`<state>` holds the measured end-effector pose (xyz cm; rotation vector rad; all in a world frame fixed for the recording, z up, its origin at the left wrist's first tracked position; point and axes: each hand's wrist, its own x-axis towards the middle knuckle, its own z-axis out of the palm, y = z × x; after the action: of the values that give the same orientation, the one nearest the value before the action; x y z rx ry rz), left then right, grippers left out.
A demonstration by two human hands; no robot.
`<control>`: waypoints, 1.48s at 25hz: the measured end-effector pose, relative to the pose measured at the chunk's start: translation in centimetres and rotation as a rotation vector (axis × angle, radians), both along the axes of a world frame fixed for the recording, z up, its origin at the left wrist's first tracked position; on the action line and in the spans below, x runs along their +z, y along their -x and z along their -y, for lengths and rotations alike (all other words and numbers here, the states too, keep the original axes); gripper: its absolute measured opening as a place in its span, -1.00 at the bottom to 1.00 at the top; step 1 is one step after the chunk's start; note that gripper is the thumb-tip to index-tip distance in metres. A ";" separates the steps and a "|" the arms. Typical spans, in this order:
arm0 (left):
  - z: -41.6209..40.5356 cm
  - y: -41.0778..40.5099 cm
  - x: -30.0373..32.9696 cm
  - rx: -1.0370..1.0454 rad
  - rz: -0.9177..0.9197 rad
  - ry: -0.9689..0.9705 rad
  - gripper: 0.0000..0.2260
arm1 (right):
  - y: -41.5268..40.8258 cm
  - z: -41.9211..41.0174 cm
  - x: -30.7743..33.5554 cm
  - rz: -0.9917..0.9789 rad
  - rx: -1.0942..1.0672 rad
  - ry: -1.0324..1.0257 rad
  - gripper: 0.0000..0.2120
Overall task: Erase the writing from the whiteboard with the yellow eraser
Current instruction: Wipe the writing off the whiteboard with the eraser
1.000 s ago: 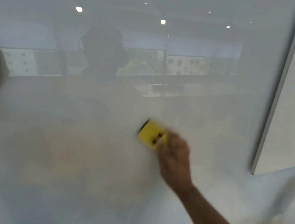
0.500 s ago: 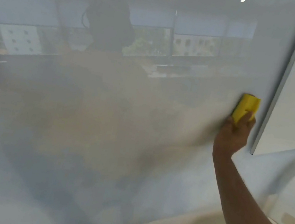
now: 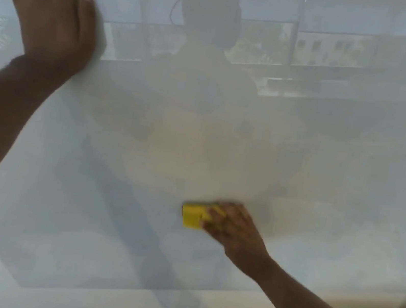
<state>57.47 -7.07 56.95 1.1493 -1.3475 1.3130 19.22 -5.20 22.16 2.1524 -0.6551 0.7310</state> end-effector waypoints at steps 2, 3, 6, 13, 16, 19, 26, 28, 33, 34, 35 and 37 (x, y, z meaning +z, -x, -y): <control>-1.2 -0.4 -0.8 -0.017 0.101 -0.004 -0.51 | 0.9 -0.2 -1.6 -0.123 0.083 -0.085 -0.46; -1.8 -0.8 -1.1 -0.009 0.145 0.016 -0.51 | 1.1 0.0 -0.4 -0.144 0.085 -0.092 -0.47; -2.4 -2.9 -1.5 0.023 0.211 -0.015 -0.49 | 0.7 2.5 9.4 0.137 0.132 -0.097 -0.50; -2.8 -5.5 -0.7 0.029 0.152 -0.015 -0.48 | 4.0 5.3 37.6 1.252 -0.250 0.118 -0.34; -2.7 -5.2 -0.7 0.003 0.111 -0.017 -0.49 | -1.8 5.1 43.2 1.369 -0.209 0.078 -0.34; -2.9 -5.3 -0.7 -0.043 0.068 -0.023 -0.52 | -11.8 2.7 39.3 0.780 0.102 0.146 -0.57; -3.0 -6.4 -1.4 -0.031 0.031 -0.059 -0.50 | -10.7 2.3 27.2 -0.194 0.257 0.174 -0.57; -3.0 -6.5 -2.2 -0.026 0.029 -0.088 -0.49 | -7.5 3.5 30.7 0.386 0.216 0.147 -0.60; -2.9 -5.5 -5.5 -0.061 0.052 -0.151 -0.43 | -4.2 3.4 25.3 0.952 -0.123 0.220 -0.47; -2.9 -5.0 -6.3 -0.071 0.054 -0.168 -0.42 | -5.3 2.6 22.1 0.806 -0.079 0.217 -0.50; -2.9 -4.3 -7.4 -0.082 0.048 -0.192 -0.42 | -6.0 1.7 18.7 0.644 -0.030 0.175 -0.54; -3.2 -2.4 -10.0 -0.099 0.036 -0.247 -0.41 | -6.6 -0.3 12.6 0.403 -0.010 0.036 -0.58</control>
<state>59.85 -3.90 46.96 1.2105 -1.6063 1.1233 25.83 -4.91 34.74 1.9814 -0.8496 1.1780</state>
